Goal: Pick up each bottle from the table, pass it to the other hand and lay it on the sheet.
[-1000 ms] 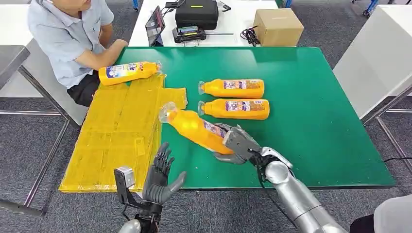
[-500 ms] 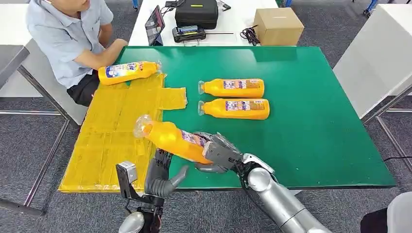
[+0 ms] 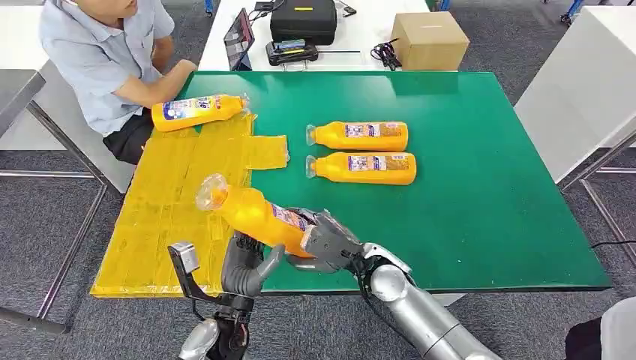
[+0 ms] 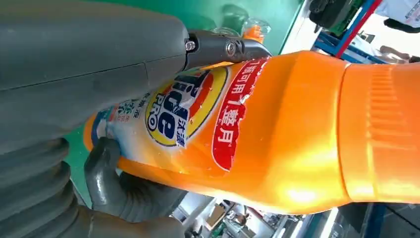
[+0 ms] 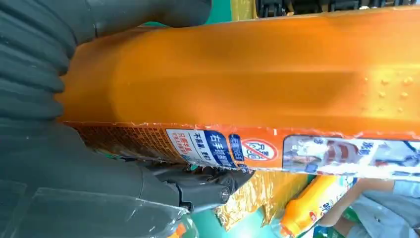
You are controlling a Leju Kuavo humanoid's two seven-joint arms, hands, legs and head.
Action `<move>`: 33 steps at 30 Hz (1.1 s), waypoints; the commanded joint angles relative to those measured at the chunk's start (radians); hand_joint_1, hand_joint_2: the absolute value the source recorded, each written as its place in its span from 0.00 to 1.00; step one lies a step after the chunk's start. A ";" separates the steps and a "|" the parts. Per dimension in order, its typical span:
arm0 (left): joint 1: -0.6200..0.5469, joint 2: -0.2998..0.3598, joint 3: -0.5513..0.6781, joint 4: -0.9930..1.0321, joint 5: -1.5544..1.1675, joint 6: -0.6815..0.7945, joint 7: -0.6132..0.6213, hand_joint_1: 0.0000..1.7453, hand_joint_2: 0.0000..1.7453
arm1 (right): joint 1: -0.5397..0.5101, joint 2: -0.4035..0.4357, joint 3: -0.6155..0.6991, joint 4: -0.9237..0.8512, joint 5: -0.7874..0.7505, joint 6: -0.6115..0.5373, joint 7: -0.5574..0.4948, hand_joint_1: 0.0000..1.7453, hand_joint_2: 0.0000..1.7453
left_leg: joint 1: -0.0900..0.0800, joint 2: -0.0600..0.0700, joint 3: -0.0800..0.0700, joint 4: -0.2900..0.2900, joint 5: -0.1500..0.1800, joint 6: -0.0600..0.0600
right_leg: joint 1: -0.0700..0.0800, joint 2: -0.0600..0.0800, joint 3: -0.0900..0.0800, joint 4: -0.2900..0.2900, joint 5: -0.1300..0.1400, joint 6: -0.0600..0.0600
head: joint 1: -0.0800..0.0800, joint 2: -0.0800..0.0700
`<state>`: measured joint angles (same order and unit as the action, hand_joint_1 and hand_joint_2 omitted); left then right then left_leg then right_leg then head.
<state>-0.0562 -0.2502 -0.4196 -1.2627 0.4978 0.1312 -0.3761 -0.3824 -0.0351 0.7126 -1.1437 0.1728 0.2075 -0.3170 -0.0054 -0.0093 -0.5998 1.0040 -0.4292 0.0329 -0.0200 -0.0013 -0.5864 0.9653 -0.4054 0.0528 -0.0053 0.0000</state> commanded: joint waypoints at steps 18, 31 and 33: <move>-0.016 0.011 -0.009 -0.032 0.012 -0.090 -0.023 1.00 1.00 | -0.067 0.026 0.084 0.130 -0.031 0.050 -0.036 1.00 1.00 | 0.000 0.002 0.002 0.000 -0.001 -0.001 | 0.000 0.001 0.001 0.000 0.000 -0.001 | 0.000 0.000; -0.023 0.007 -0.001 -0.028 -0.021 -0.089 -0.052 1.00 1.00 | -0.074 0.035 0.104 0.123 -0.053 0.061 -0.047 0.91 1.00 | 0.000 0.001 0.002 0.000 -0.001 -0.001 | 0.000 0.000 0.001 0.000 -0.001 -0.001 | 0.000 0.000; -0.023 0.007 -0.001 -0.028 -0.021 -0.089 -0.052 1.00 1.00 | -0.074 0.035 0.104 0.123 -0.053 0.061 -0.047 0.82 1.00 | 0.001 0.001 0.002 0.000 -0.001 -0.001 | 0.001 0.000 0.002 0.000 -0.001 -0.001 | 0.000 0.000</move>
<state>-0.0526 -0.2522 -0.3960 -1.2974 0.4845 0.0576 -0.4303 -0.4174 -0.0095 0.7603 -1.0868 0.1228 0.2644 -0.3754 -0.0054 -0.0095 -0.6001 1.0040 -0.4291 0.0329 -0.0201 -0.0014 -0.5867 0.9653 -0.4054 0.0528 -0.0050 0.0000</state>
